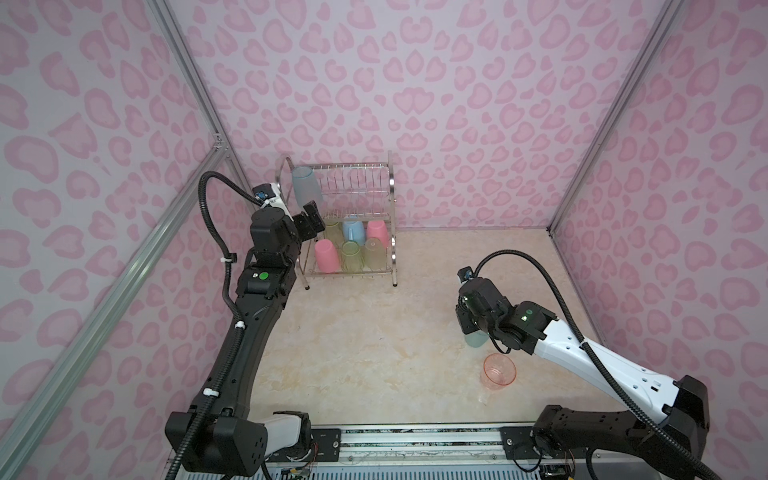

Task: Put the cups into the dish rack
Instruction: 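Draw back the left gripper while the right gripper descends onto the second teal cup, then close the right gripper on the second teal frosted cup and lift it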

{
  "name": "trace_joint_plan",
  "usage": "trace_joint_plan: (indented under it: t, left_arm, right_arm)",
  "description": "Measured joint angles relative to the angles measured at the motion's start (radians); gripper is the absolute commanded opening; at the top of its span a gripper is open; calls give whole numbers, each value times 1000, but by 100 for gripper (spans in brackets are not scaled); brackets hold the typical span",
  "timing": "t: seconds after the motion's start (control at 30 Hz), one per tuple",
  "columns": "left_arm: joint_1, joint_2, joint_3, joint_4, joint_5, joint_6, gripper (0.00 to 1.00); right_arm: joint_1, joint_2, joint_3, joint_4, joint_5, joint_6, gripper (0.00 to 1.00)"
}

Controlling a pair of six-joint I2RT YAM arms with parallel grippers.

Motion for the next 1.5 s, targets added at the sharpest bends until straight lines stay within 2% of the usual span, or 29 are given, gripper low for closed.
trace_joint_plan:
  t: [0.43,0.77,0.93,1.13,1.5]
  left_arm:
    - [-68,-13,-1,-39,164,14,92]
    - [-130,-13,-34,-74,195,28,92]
    - [-164,-6,-38,-87,194,39,92]
    - [-200,-5,-38,-96,187,46,92]
    - [-210,-79,-46,-117,157,44,92]
  right_arm:
    - [-15,43,-16,-96,-23,40,41]
    - [-59,103,-16,-110,-103,43,35]
    - [-78,143,-37,-97,-140,29,25]
    - [-92,170,-56,-59,-162,23,1]
    - [-90,130,2,-61,-172,-5,0]
